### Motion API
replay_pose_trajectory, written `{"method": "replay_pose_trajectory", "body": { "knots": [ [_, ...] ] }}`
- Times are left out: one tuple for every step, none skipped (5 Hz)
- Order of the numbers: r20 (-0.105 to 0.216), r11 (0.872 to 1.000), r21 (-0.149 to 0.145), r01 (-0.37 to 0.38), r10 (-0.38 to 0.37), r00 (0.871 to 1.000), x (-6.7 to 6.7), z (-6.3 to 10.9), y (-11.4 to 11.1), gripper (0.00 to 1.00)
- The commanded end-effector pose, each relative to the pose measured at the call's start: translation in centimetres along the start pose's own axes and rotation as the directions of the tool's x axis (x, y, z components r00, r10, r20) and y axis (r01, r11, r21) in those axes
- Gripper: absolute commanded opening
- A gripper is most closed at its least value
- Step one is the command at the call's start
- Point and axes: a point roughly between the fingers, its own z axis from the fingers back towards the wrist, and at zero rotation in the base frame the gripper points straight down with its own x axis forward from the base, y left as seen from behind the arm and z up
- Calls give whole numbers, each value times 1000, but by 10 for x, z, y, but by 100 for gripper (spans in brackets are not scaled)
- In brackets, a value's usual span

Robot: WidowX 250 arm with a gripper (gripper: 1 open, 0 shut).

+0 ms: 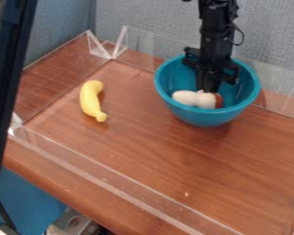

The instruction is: Remove the mushroom from the blue bowl and put it on the table

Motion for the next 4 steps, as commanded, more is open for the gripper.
{"method": "replay_pose_trajectory", "body": {
  "knots": [
    [17, 1000, -4, 23, -23, 1000, -3, 5, -4, 0],
    [54, 1000, 1, 21, -21, 998, -5, 26, -5, 0],
    [102, 1000, 11, 17, -18, 995, -8, 53, -5, 0],
    [157, 1000, 23, 13, -16, 987, -14, 83, -5, 0]
  ]
}}
